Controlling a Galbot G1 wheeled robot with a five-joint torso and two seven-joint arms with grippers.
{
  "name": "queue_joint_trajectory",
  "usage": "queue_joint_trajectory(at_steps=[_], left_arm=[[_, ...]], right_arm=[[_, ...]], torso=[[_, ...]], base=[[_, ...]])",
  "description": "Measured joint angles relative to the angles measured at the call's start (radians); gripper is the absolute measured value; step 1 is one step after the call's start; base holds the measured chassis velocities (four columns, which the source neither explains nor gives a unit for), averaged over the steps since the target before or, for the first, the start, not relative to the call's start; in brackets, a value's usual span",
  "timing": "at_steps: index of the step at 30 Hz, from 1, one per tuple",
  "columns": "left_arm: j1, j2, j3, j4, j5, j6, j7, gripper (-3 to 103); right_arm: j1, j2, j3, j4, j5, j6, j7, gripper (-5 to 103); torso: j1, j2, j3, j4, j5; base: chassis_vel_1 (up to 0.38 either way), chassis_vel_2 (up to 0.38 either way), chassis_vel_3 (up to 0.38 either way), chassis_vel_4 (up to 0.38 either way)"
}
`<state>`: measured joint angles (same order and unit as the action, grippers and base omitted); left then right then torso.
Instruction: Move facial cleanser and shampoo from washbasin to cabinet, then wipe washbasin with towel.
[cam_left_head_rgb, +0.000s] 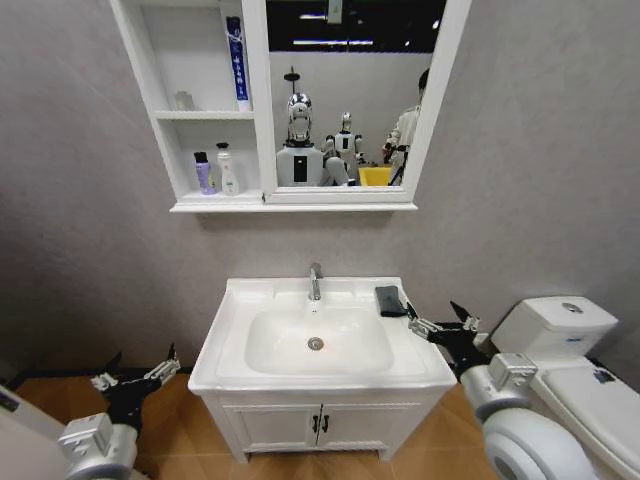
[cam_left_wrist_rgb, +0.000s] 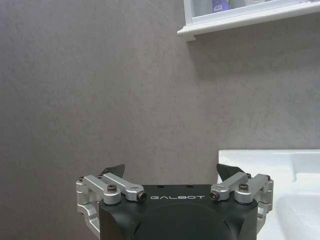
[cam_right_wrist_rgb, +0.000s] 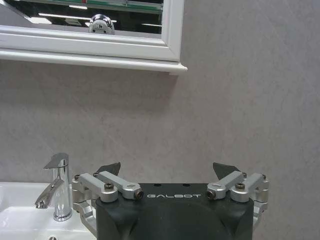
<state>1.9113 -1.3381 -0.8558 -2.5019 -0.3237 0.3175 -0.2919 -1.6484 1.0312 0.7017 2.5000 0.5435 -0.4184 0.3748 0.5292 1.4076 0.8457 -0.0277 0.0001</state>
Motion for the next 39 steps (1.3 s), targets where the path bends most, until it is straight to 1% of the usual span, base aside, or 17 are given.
queue_joint_trajectory(at_steps=[8,14,17,20,24,26,27,28,29,31,32,35,36,37,39], left_arm=[[0.0,0.0,0.0,0.001,0.0,0.0,0.0,100],[0.0,0.0,0.0,0.001,0.0,0.0,0.0,100],[0.0,0.0,0.0,0.001,0.0,0.0,0.0,100],[0.0,0.0,0.0,0.002,0.0,0.0,0.0,100],[0.0,0.0,0.0,0.002,0.0,0.0,0.0,100],[0.0,0.0,0.0,0.002,0.0,0.0,0.0,100],[0.0,0.0,0.0,0.002,0.0,0.0,0.0,100],[0.0,0.0,0.0,0.002,0.0,0.0,0.0,100],[0.0,0.0,0.0,0.002,0.0,0.0,0.0,100],[0.0,0.0,0.0,0.002,0.0,0.0,0.0,100],[0.0,0.0,0.0,0.002,0.0,0.0,0.0,100],[0.0,0.0,0.0,0.002,0.0,0.0,0.0,100],[0.0,0.0,0.0,0.002,0.0,0.0,0.0,100],[0.0,0.0,0.0,0.002,0.0,0.0,0.0,100],[0.0,0.0,0.0,0.002,0.0,0.0,0.0,100]], right_arm=[[-0.002,-0.002,0.002,0.0,0.005,-0.002,-0.002,100],[-0.006,-0.004,0.004,0.0,0.004,0.003,-0.002,100],[-0.008,-0.005,0.005,0.0,-0.001,0.009,-0.003,100],[-0.007,-0.007,0.005,0.0,-0.003,0.005,-0.002,100],[0.008,-0.02,0.005,-0.015,0.005,-0.007,0.01,100],[0.044,-0.046,0.009,-0.06,0.039,-0.025,0.034,100],[0.074,-0.066,0.007,-0.092,0.081,-0.049,0.064,100],[0.074,-0.066,0.007,-0.092,0.081,-0.049,0.064,100],[0.109,-0.086,0.003,-0.125,0.134,-0.078,0.095,100],[0.178,-0.119,-0.012,-0.194,0.222,-0.123,0.126,100],[0.178,-0.119,-0.012,-0.194,0.222,-0.123,0.126,100],[0.293,-0.167,-0.056,-0.315,0.306,-0.168,0.118,100],[0.293,-0.167,-0.056,-0.315,0.306,-0.168,0.118,100],[0.324,-0.178,-0.073,-0.344,0.326,-0.179,0.114,100],[0.448,-0.209,-0.143,-0.443,0.384,-0.204,0.113,100]], torso=[[0.0,0.0,0.0,0.0,0.0],[0.0,0.0,0.0,0.0,0.0],[0.0,0.0,0.0,-0.0002,0.0008],[0.0,0.0,0.0,0.0002,0.0003],[0.0,0.0,0.0,0.0,-0.0003],[0.0,0.0,0.0,-0.0001,-0.0001],[0.0,0.0,0.0,-0.0001,0.0001],[0.0,0.0,0.0,-0.0001,0.0001],[0.0,0.0,0.0,0.0001,-0.0003],[0.0,0.0,0.0,0.0002,0.0002],[0.0,0.0,0.0,0.0002,0.0002],[0.0,0.0,0.0,-0.0001,0.0004],[0.0,0.0,0.0,-0.0001,0.0004],[0.0,0.0,0.0,-0.0003,0.0004],[0.0,0.0,0.0,-0.0003,0.0003]], base=[[-0.006,-0.011,0.009,0.013],[-0.094,-0.084,0.091,0.067],[-0.078,-0.094,0.086,0.084],[-0.031,-0.051,0.036,0.016],[0.0,0.0,0.0,0.0],[0.0,0.0,0.0,0.0],[0.0,0.0,0.0,0.0],[0.0,0.0,0.0,0.0],[0.0,0.0,0.0,0.0],[0.0,0.0,0.0,0.0],[0.0,0.0,0.0,0.0],[0.0,0.0,0.0,0.0],[0.0,0.0,0.0,0.0],[0.0,0.0,0.0,0.0],[0.0,0.0,0.0,0.0]])
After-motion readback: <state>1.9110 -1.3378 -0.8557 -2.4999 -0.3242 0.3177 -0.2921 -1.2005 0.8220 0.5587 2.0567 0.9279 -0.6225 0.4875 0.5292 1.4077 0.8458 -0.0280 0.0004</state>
